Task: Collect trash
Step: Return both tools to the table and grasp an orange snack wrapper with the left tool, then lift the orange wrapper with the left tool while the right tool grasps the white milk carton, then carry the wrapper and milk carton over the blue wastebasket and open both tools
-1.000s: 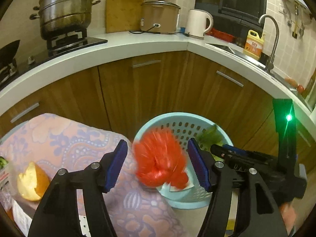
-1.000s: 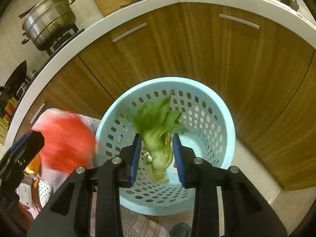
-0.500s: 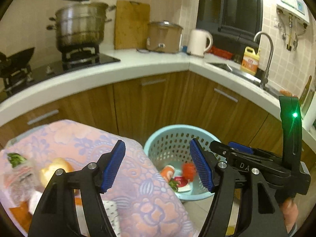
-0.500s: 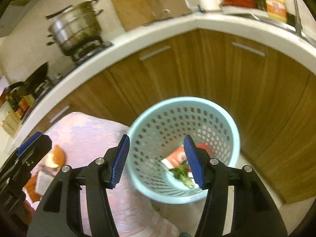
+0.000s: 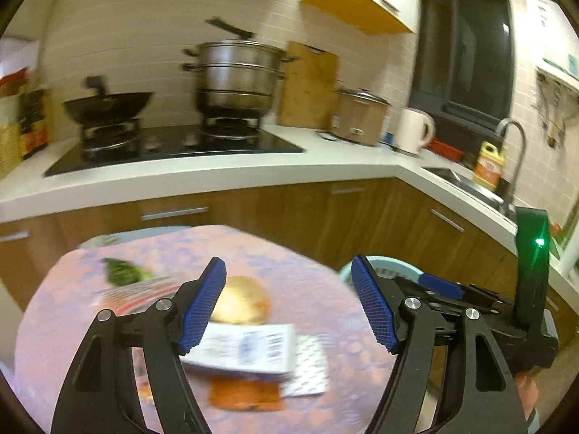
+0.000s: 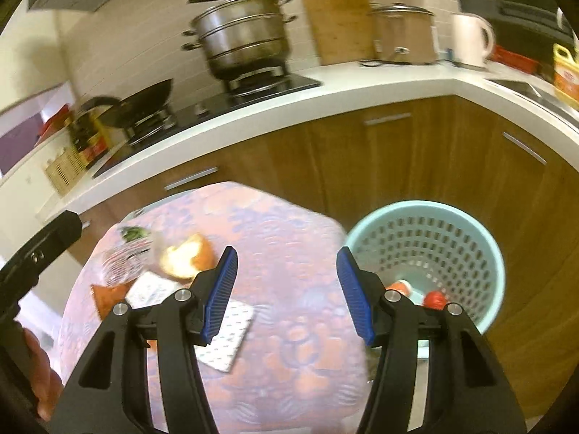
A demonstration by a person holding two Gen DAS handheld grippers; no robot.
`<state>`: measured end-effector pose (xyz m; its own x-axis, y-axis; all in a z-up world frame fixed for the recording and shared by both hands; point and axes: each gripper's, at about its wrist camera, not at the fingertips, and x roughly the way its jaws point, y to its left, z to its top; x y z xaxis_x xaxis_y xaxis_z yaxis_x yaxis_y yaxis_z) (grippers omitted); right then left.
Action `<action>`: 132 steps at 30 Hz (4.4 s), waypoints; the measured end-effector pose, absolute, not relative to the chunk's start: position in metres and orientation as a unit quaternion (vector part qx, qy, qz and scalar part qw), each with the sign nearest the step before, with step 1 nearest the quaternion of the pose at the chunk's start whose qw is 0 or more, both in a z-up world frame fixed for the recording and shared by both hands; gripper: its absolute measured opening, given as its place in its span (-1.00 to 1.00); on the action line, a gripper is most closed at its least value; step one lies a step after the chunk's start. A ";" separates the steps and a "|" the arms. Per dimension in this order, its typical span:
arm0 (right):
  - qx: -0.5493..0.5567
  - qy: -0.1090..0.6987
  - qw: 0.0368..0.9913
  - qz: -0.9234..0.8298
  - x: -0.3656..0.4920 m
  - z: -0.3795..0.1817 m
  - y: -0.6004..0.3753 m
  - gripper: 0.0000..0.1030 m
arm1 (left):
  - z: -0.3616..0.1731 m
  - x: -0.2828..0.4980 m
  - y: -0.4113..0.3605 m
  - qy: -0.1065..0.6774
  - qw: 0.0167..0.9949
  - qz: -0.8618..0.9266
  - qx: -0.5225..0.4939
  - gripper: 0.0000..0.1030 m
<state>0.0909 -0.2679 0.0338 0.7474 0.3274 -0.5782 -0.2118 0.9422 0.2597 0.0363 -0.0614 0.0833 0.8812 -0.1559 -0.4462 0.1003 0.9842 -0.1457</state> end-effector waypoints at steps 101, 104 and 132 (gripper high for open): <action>-0.156 0.336 0.880 0.297 0.021 -0.034 -0.084 0.01 | -0.001 -0.018 0.061 0.328 0.938 -0.022 -0.113 -0.95; -0.144 0.329 0.887 0.289 0.023 -0.024 -0.096 0.01 | 0.004 -0.019 0.055 0.324 0.939 -0.029 -0.109 -0.95; 0.040 0.287 0.952 0.101 0.080 0.013 -0.336 0.01 | 0.030 0.094 -0.150 0.334 0.926 -0.175 0.024 -0.97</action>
<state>0.0801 -0.3359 0.0128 0.8156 0.2142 -0.5375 -0.1686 0.9766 0.1334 0.0940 -0.1503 0.0305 0.7148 -0.3083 -0.6277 0.3410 0.9373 -0.0721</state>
